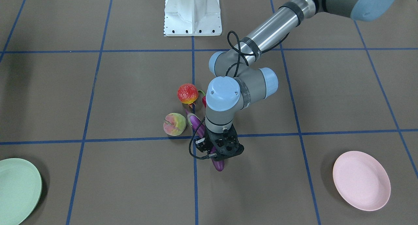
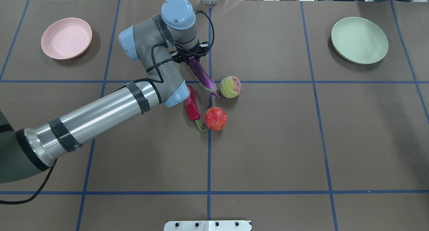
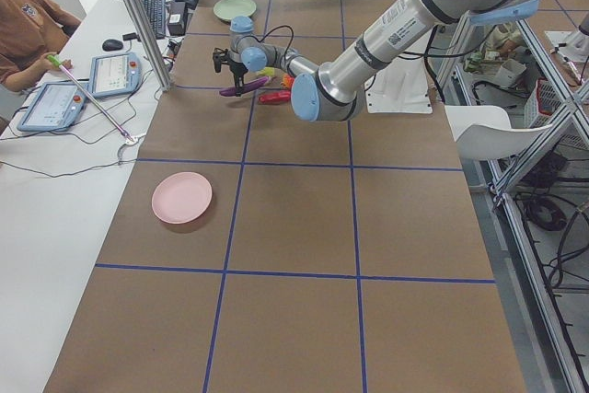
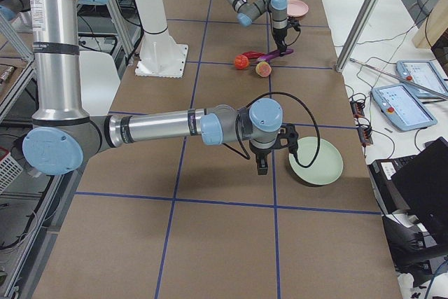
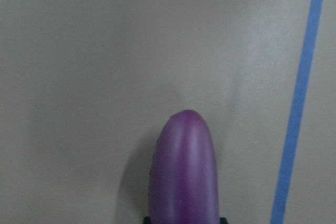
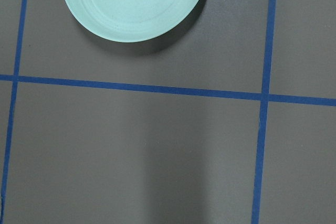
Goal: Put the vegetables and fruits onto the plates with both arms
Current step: 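Carry the eggplant toward the pink plate while the right arm reaches for the peach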
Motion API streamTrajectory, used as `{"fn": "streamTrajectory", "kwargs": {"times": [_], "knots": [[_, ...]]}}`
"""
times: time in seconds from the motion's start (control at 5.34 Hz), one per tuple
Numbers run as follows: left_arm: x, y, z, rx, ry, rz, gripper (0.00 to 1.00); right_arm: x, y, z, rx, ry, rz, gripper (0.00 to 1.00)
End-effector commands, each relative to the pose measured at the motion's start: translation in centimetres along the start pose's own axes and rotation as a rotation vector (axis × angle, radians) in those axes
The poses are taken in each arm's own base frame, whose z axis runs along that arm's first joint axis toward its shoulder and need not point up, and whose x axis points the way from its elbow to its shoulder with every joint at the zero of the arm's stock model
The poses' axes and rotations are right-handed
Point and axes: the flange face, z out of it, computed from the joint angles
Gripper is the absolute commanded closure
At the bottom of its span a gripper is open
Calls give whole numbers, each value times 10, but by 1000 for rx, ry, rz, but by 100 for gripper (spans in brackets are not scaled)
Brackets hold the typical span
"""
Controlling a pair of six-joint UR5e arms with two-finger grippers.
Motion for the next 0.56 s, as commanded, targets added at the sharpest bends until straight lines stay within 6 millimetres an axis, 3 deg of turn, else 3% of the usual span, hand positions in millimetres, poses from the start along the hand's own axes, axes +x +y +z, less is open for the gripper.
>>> {"fn": "streamTrajectory", "kwargs": {"times": [0.0, 0.19, 0.37], "knots": [[-20, -70, -60, -60, 41, -62, 100, -40, -40, -20, 44, -14, 12, 0], [-28, -90, -81, -54, 20, -94, 100, -82, -61, -12, 22, -63, 30, 0], [-42, -114, -110, -72, 3, -64, 100, -158, -90, 4, -3, -94, 59, 0]]}}
